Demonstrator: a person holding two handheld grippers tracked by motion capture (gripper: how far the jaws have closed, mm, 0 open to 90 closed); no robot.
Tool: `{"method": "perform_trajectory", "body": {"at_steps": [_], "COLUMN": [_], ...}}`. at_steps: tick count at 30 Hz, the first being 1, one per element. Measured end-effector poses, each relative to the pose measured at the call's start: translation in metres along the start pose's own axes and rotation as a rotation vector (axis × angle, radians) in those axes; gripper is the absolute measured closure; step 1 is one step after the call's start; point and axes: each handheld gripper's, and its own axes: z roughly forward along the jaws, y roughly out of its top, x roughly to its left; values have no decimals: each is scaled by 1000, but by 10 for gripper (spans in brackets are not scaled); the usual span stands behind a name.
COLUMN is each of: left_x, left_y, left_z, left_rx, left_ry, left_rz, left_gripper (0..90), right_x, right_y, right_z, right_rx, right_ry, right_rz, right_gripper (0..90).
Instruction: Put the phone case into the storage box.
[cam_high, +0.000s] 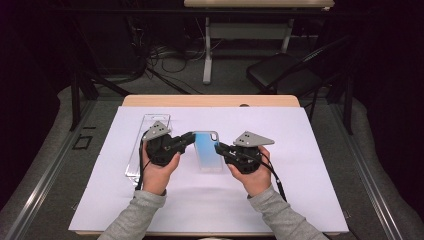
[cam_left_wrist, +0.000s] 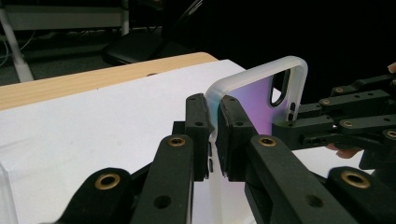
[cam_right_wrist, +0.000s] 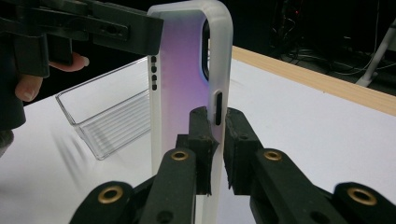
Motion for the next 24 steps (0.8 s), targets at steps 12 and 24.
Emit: {"method": "perform_trajectory", "body": {"at_steps": [12, 24], "left_x": [-1, -1], "left_y": [0, 0], "left_z": [-1, -1], "left_rx": [-2, -3], "left_ry": [6, 9], "left_rz": [4, 4], "left_gripper": [839, 839], "right_x": [0, -1], "right_y": [0, 0], "right_z": [0, 1], "right_rx": [0, -3], "right_ry": [5, 9], "right_rz": [3, 6], "right_gripper": [823, 812]}}
